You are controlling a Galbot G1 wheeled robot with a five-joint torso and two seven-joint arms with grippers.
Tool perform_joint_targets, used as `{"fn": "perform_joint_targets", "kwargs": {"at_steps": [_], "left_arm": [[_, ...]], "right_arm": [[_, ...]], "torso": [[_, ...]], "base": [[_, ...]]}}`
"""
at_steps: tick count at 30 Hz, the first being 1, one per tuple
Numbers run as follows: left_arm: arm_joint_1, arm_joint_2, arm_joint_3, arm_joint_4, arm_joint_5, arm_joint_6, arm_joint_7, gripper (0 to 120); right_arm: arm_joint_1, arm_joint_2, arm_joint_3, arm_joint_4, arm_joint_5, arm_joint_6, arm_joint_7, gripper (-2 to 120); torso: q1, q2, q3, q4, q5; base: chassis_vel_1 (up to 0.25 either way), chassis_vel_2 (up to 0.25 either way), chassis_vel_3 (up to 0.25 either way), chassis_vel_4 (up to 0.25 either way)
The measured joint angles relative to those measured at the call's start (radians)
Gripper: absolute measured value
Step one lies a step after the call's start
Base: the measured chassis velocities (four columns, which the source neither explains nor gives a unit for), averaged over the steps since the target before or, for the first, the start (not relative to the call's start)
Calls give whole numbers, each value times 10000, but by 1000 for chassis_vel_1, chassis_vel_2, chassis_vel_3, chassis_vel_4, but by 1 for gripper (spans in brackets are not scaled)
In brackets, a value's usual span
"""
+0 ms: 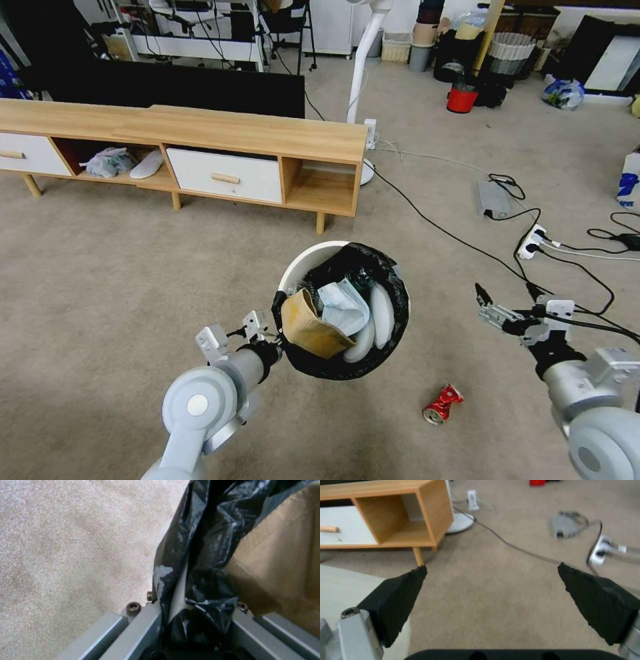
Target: Pick up the trash bin and place the garbage on the floor into it.
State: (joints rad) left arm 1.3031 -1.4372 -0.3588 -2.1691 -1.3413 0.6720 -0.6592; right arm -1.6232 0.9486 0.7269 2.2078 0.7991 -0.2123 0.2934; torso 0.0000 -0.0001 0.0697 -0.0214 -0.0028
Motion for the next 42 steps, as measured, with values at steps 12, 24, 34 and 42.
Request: {"fn": "perform_joint_targets", "kwargs": {"at_steps": [12, 24, 34, 42], "left_arm": [[85, 46, -138, -116, 5, 0, 2, 0], [46, 224, -17, -128, -45, -8, 30, 0], [-38, 402, 1, -41, -122, -54, 91, 0], [-92, 523, 29, 64, -169, -86, 144, 0]], "right_arm": [[932, 112, -1003, -411, 2318, -1001, 2437, 100], [1381, 656, -1325, -858, 4450, -1516, 4534, 100], [2095, 910, -1811, -1828, 5529, -1740, 5778, 100], [2543, 1149, -2047, -2450, 6085, -1716, 6236, 100]], "torso": [[0, 0, 0, -1, 0], [0, 0, 0, -1, 0], [0, 0, 0, 0, -1], [0, 0, 0, -1, 0]], "base": [[0, 0, 0, 0], [0, 0, 0, 0], [0, 0, 0, 0], [0, 0, 0, 0]]}}
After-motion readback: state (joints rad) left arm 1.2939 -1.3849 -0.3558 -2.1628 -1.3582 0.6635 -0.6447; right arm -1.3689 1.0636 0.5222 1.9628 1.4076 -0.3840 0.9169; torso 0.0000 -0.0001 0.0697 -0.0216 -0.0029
